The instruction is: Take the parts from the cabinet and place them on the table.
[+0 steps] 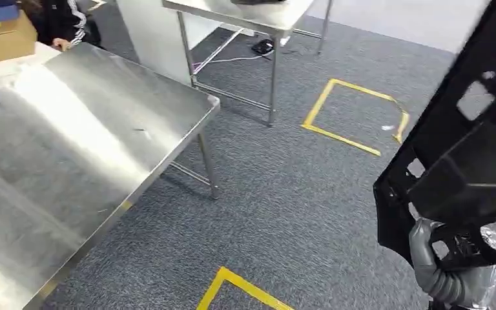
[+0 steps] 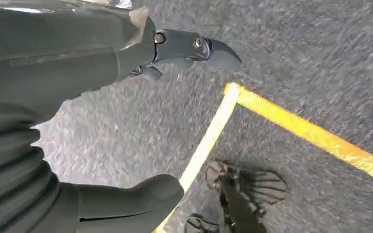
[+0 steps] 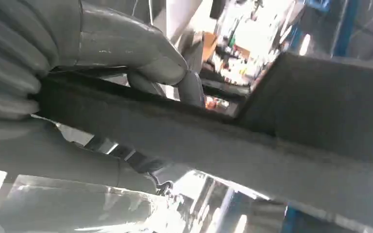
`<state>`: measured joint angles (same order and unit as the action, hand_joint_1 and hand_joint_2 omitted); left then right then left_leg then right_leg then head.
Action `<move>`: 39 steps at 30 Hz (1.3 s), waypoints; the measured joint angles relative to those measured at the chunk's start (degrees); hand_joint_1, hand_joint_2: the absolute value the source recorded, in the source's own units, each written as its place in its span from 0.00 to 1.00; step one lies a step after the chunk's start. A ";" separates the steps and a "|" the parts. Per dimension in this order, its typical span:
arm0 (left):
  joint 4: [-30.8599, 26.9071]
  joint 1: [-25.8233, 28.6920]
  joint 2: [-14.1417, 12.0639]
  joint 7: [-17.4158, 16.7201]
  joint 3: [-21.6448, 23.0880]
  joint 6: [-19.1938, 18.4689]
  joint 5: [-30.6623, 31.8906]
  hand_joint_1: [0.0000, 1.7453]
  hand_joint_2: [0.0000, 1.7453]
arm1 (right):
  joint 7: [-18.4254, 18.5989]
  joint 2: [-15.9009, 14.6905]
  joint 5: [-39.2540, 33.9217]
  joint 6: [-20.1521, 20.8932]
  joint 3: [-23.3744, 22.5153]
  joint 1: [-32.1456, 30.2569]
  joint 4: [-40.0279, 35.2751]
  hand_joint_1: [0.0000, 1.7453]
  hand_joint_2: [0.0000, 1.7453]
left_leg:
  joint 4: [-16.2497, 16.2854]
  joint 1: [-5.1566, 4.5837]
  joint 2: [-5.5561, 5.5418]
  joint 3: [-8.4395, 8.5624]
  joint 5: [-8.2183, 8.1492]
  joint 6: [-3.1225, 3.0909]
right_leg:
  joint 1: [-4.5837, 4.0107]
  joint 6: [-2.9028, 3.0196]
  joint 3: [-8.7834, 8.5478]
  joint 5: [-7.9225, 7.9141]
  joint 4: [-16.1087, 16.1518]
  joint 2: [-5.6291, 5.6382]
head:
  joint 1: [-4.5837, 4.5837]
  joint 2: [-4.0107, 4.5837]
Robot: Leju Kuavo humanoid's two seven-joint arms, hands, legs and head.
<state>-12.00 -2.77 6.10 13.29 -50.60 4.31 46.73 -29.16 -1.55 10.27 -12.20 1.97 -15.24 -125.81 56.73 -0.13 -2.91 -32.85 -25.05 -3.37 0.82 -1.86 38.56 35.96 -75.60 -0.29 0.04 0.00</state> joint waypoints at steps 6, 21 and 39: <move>0.00 0.17 -0.02 -0.04 0.00 -0.02 -0.02 0.00 1.00 | 0.02 0.09 -0.04 0.00 0.00 -0.04 0.20 1.00 1.00 | 1.72 0.37 -4.55 -0.89 -0.68 1.80 | 0.62 -1.10 -7.56 -7.20 16.68 2.97 | -0.41 0.00; -1.14 0.24 -4.20 4.46 -1.03 -1.92 -0.41 0.00 1.00 | -0.87 0.35 3.32 -0.07 0.24 -0.02 -0.15 1.00 1.00 | 2.44 -1.14 7.80 -1.55 -1.30 1.18 | -0.75 0.95 -8.54 -6.19 16.76 -6.82 | 0.42 0.00; 0.13 2.11 -1.70 1.27 -0.61 1.16 5.94 0.00 1.00 | -1.12 -4.24 -6.86 -3.82 13.11 6.68 7.80 1.00 1.00 | 1.41 0.12 -5.89 -1.92 0.10 1.75 | 0.07 -0.14 -5.98 -8.85 16.78 3.27 | -0.22 0.00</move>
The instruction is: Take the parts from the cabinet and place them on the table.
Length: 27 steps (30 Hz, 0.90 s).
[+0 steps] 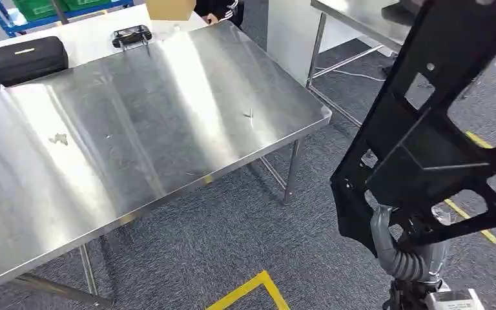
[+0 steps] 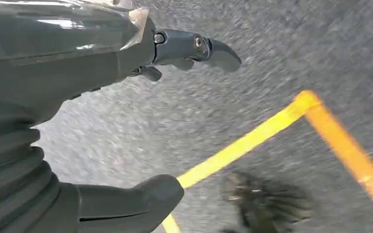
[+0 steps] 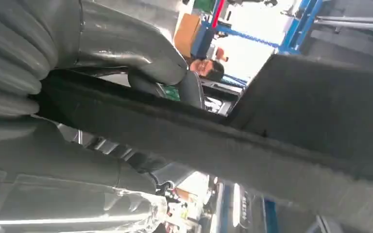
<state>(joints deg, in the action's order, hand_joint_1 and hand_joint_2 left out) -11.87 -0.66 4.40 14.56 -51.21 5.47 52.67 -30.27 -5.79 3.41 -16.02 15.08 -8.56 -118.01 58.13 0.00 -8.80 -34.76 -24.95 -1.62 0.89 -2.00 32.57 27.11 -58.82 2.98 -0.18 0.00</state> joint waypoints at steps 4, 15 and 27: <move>0.20 1.49 -1.88 -1.53 1.38 -1.16 2.30 0.00 1.00 | -0.66 0.63 0.46 -0.81 0.63 -2.23 0.04 1.00 1.00 | 8.35 -0.02 7.46 -4.15 -5.36 1.14 | 0.57 1.86 -0.46 0.15 0.38 -2.97 | 0.79 0.00; 0.37 0.91 -2.82 -1.29 2.76 -1.99 1.82 0.00 1.00 | -1.66 1.11 0.20 1.71 1.86 -1.25 2.14 1.00 1.00 | 0.58 -0.48 11.76 0.37 -1.96 0.04 | -0.11 0.32 -1.79 1.56 0.52 -10.44 | 0.74 0.00; 0.48 -1.29 -0.72 0.37 2.03 -4.96 -0.63 0.00 1.00 | -3.02 0.83 1.18 3.43 1.66 2.38 3.74 1.00 1.00 | -0.54 0.56 2.50 2.42 -1.24 -0.77 | 0.24 -2.09 0.40 0.61 -1.75 -1.59 | 0.07 0.00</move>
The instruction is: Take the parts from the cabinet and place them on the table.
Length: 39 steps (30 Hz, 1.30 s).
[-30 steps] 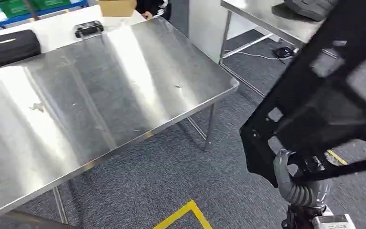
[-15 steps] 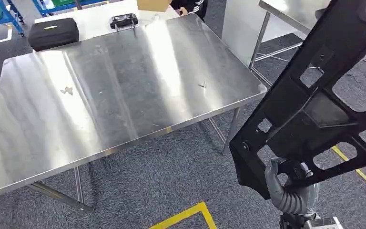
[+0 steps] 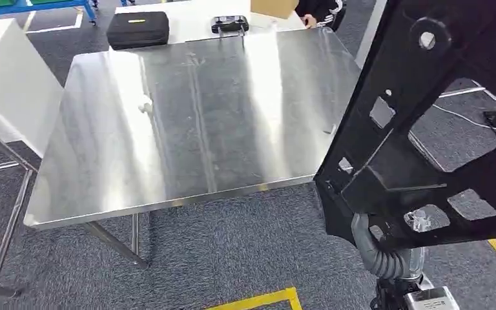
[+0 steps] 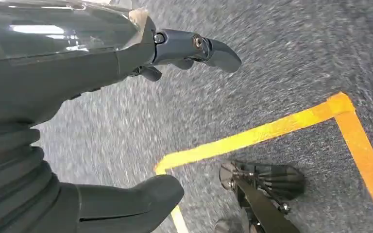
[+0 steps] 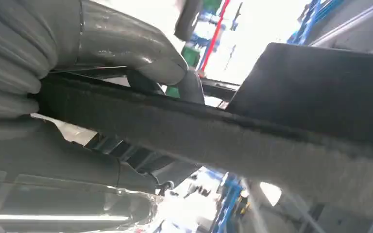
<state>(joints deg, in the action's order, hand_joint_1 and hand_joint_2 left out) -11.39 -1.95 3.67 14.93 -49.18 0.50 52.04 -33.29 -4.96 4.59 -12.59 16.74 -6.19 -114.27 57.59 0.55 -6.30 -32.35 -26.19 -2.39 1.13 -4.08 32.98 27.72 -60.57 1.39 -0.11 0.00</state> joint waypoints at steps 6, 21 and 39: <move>0.02 0.09 -0.13 0.33 -0.63 -0.96 -0.66 0.00 1.00 | 0.57 0.24 0.31 0.57 -0.02 1.47 0.11 1.00 1.00 | 0.39 -0.07 -2.64 -1.15 -0.21 1.24 | 0.75 1.99 -1.11 -0.25 2.22 0.39 | 0.09 0.00; 0.00 -1.54 -0.87 2.08 -2.51 -1.05 -2.45 0.00 1.00 | 1.73 0.77 1.25 -0.28 -0.02 2.38 -0.76 1.00 1.00 | 0.85 -1.36 7.21 -2.07 0.54 0.98 | -1.14 3.52 -2.06 1.16 2.13 -4.23 | 0.70 0.00; 0.00 -0.63 -0.22 2.38 -2.73 1.18 -1.62 0.00 1.00 | 1.20 0.00 1.40 -0.68 0.04 0.09 -1.22 1.00 1.00 | 0.86 -1.50 7.05 -2.03 0.38 0.41 | -0.98 3.07 -2.44 0.88 2.82 -4.27 | 0.72 0.00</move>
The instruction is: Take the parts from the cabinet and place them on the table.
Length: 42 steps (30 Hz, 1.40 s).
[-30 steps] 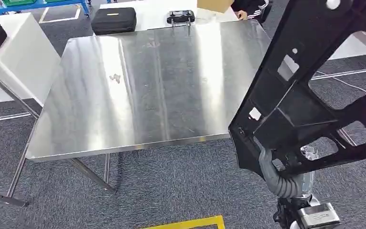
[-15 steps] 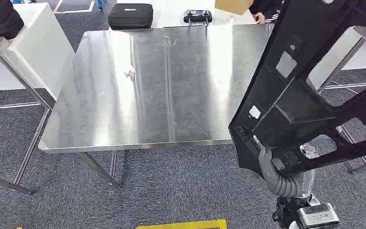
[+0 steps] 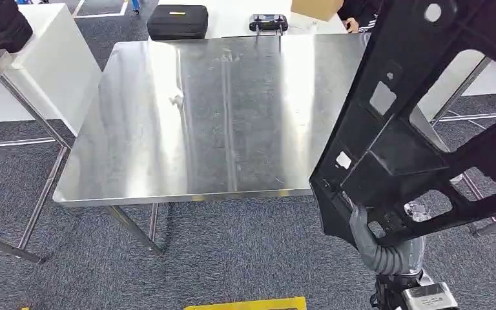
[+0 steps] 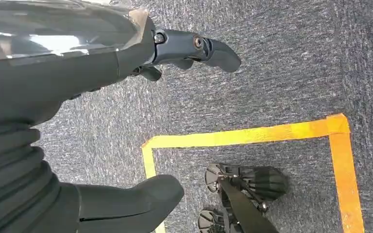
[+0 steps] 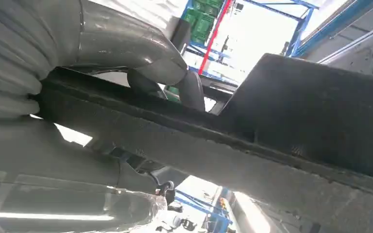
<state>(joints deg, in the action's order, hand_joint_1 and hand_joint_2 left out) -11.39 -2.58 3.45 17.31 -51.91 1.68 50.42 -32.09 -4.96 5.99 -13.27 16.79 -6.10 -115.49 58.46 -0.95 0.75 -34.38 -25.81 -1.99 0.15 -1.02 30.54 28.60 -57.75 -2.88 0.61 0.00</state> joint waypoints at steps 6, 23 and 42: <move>0.02 0.42 0.98 -0.13 -0.13 1.40 -0.11 0.00 1.00 | 0.17 -1.70 0.57 0.11 -0.02 0.06 0.04 1.00 1.00 | 0.00 0.02 0.00 0.01 0.00 0.00 | -0.05 0.00 -0.01 0.00 0.00 0.00 | 0.00 0.00; 0.04 0.55 1.66 -0.17 -0.20 1.29 -0.26 0.00 1.00 | 0.18 -2.95 0.85 0.07 -0.02 0.05 0.04 1.00 1.00 | 0.00 0.02 0.00 0.01 0.00 0.00 | -0.06 0.00 -0.02 0.00 0.00 0.00 | 0.00 0.00; 0.07 0.56 1.90 -0.20 -0.44 1.27 -0.44 0.00 1.00 | 0.17 -3.39 0.85 0.07 -0.04 0.05 0.04 1.00 1.00 | 0.00 0.02 0.00 0.01 0.00 0.00 | -0.06 0.00 -0.02 0.00 0.00 0.00 | 0.00 0.00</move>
<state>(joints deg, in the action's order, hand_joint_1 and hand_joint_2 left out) -11.32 -2.02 5.36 17.11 -52.35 2.95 49.99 -31.91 -8.35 6.84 -13.20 16.74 -6.04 -115.45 58.46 -0.92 0.75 -34.37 -25.81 -1.99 0.09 -1.02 30.52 28.60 -57.76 -2.89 0.61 0.00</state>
